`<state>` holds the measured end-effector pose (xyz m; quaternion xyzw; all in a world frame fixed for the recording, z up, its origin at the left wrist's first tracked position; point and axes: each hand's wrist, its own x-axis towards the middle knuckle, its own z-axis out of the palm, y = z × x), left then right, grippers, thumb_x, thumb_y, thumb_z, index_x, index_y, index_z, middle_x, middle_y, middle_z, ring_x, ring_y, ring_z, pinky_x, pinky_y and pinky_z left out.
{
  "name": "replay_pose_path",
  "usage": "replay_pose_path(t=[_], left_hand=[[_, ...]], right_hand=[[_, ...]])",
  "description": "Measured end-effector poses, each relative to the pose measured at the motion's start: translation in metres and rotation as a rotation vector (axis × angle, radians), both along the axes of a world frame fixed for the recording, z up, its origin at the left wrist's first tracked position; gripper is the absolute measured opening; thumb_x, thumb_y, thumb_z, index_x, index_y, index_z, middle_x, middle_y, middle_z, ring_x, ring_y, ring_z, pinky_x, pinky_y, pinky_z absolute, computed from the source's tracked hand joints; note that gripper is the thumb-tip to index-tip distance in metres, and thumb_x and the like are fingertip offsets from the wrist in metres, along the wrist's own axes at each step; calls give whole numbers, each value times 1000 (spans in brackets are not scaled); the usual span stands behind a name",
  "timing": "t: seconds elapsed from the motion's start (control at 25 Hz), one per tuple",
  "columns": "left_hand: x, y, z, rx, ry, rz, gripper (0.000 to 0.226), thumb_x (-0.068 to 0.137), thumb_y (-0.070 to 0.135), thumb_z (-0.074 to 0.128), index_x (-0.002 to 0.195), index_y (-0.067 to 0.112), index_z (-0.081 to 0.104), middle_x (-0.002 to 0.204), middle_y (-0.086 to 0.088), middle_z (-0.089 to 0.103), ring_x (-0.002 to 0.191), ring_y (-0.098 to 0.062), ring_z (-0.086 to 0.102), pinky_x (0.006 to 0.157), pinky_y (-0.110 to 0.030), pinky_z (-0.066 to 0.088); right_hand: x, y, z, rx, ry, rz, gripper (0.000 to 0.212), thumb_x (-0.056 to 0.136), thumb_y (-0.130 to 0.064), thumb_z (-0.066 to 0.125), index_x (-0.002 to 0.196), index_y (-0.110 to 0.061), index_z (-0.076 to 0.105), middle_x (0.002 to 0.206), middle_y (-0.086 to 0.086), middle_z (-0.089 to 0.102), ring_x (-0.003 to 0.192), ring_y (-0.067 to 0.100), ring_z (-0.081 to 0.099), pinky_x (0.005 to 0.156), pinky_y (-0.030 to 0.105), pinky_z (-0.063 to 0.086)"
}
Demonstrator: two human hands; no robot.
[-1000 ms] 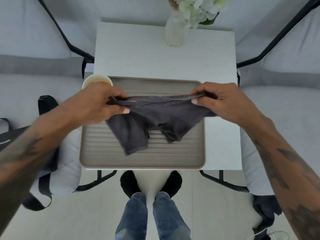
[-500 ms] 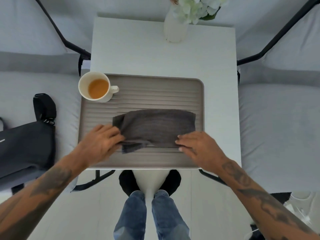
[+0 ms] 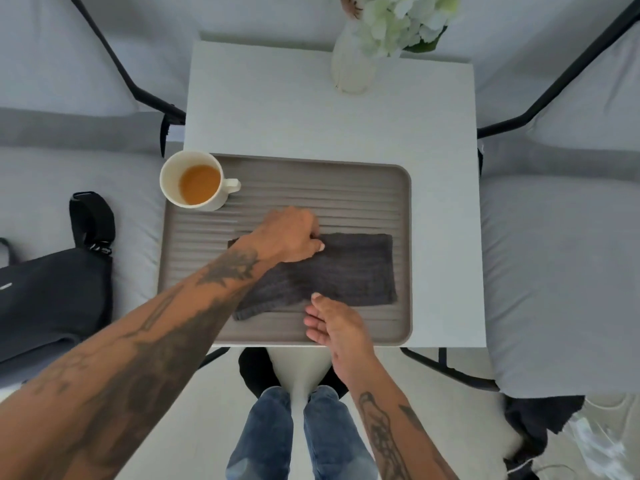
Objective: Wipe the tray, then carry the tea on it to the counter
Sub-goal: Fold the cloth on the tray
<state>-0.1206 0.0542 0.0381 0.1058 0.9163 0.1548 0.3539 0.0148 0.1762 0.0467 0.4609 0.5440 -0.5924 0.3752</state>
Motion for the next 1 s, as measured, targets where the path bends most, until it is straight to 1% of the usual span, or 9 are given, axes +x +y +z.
replay_pose_path(t=[0.16,0.24,0.4,0.48,0.6,0.72,0.84,0.92,1.0], left_hand=[[13,-10,39,406,-333,437,26,90,33,64,75,13,56,74,1,58,70,-16,52,65,-31,41],[27,-21,60,687,-470,647,21,82,33,64,83,14,55,77,-3,56,72,-16,51,68,-31,40],[48,-43,87,997,-481,826,24,81,32,51,95,14,57,88,-4,66,80,-18,61,70,-33,49],[51,-49,94,1107,-469,917,30,86,28,45,106,8,53,98,-11,64,87,-24,62,70,-36,56],[49,-48,99,1158,-383,1005,33,93,24,37,116,5,51,96,-13,59,82,-27,57,58,-37,45],[41,-47,105,1277,-242,1078,28,98,13,30,109,8,55,96,-6,66,90,-17,64,75,-33,56],[42,-52,104,1433,-136,1032,37,92,14,32,119,2,54,114,-13,62,110,-24,56,96,-38,45],[55,-50,101,1553,-104,1012,33,87,16,39,108,8,63,106,-7,66,105,-22,57,92,-37,45],[83,-43,85,1557,-110,1024,31,80,20,47,101,16,70,100,-3,70,99,-19,60,86,-32,49]], right_hand=[[2,-10,2,-33,75,-187,35,83,-47,72,105,-21,64,109,-5,69,106,15,64,98,38,52],[2,-4,8,-78,220,-231,55,73,-59,75,111,-21,62,108,-12,69,110,11,62,101,38,47],[-18,15,14,-260,379,-223,98,44,-67,87,122,-20,52,115,-7,69,108,10,64,85,26,51],[-35,21,20,-352,456,-131,90,53,-54,89,126,-15,53,118,-2,69,110,13,64,91,30,52],[-67,26,41,-315,598,34,58,76,-25,76,128,-17,52,104,-10,72,102,8,66,101,36,46],[-100,31,69,-262,747,36,51,83,-8,69,128,-21,49,76,-15,65,75,0,63,78,22,48],[-114,37,89,-288,866,73,47,88,3,63,125,-24,53,84,-5,59,82,10,58,75,21,49],[-105,40,92,-306,920,104,44,87,2,63,123,-22,55,88,-4,55,90,12,54,84,28,49],[-81,45,80,-233,930,178,45,86,4,64,120,-24,58,88,-7,54,87,6,54,84,24,49]])
